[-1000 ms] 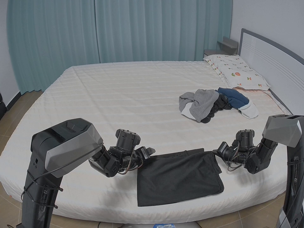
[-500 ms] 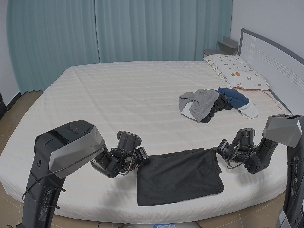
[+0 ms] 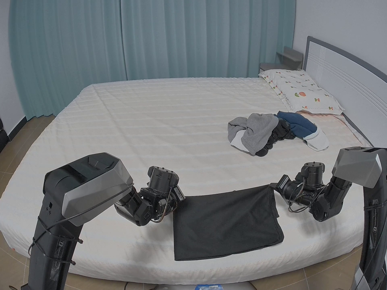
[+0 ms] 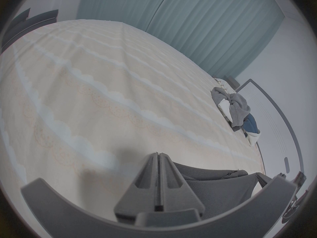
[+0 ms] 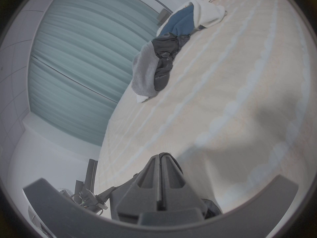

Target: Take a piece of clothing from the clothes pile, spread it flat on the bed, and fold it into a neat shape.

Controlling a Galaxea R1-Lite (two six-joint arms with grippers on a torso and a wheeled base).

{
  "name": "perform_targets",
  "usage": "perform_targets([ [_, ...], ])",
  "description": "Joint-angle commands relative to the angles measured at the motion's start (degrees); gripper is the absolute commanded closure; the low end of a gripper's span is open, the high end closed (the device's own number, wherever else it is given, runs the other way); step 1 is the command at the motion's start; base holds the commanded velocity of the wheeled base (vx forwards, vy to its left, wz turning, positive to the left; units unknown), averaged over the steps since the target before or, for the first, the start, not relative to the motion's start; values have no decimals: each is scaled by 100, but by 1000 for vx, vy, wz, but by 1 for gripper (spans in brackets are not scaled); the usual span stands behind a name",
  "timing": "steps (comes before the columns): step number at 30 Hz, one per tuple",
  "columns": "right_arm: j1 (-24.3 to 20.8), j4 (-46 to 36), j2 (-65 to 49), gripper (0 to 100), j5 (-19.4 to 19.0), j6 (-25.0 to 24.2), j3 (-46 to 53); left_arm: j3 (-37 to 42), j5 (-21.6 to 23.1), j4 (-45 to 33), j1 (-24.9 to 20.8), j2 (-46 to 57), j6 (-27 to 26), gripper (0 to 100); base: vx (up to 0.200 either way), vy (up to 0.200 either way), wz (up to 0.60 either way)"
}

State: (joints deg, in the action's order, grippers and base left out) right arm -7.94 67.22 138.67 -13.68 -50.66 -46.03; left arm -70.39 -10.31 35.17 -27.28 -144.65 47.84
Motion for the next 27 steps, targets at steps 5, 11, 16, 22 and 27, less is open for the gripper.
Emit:
perform_targets([
  [5, -94, 178, 257, 100, 23, 21, -125, 8, 3, -10, 39, -37, 6, 100, 0, 0, 0],
  [11, -94, 178, 398, 100, 41, 30, -310, 8, 3, -1, 39, -45, 6, 100, 0, 0, 0],
  [16, -103, 178, 459, 100, 41, 74, -345, -1, -6, -19, 39, -45, 6, 100, 0, 0, 0],
  [22, -147, 178, 495, 0, 41, 83, -345, -19, 3, -72, 39, -45, 15, 100, 0, 0, 0],
  [27, -182, 169, 319, 0, 41, 83, -143, 8, 3, -54, 39, -19, 24, 0, 0, 0, 0],
])
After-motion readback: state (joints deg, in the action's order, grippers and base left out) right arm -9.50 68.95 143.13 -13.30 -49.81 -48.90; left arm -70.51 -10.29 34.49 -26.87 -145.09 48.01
